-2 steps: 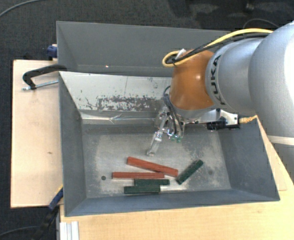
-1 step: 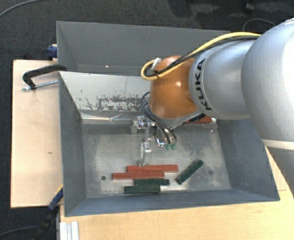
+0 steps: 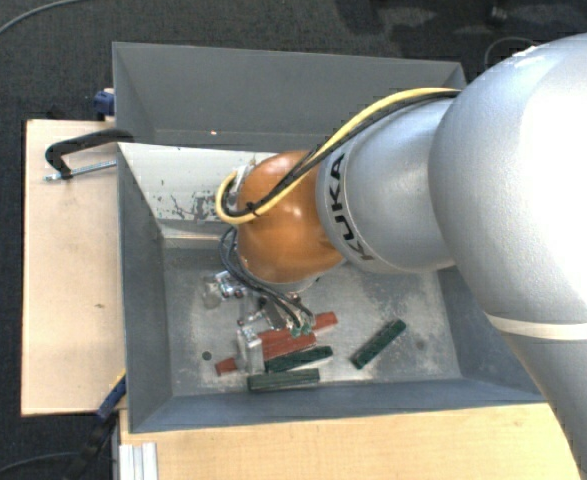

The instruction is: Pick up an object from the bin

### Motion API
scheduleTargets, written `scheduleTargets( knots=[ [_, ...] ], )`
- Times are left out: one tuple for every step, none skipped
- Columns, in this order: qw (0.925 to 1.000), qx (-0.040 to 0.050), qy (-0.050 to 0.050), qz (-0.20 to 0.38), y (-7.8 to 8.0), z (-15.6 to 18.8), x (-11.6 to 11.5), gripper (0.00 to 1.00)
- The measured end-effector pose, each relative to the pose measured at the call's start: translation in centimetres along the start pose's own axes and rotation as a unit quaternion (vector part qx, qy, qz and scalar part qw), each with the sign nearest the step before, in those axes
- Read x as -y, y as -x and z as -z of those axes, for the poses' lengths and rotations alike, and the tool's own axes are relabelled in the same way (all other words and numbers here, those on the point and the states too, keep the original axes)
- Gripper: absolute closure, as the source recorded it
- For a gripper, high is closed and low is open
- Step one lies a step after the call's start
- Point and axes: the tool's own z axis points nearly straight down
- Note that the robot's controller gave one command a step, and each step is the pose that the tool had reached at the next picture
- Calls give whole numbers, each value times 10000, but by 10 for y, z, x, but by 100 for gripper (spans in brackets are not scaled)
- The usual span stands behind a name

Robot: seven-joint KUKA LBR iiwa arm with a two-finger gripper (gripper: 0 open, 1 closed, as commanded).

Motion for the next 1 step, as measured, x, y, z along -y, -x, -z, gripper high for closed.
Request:
scheduleTargets(
  knots=[
    [9958,-10,-17,919,-42,0,55,0]
  ],
)
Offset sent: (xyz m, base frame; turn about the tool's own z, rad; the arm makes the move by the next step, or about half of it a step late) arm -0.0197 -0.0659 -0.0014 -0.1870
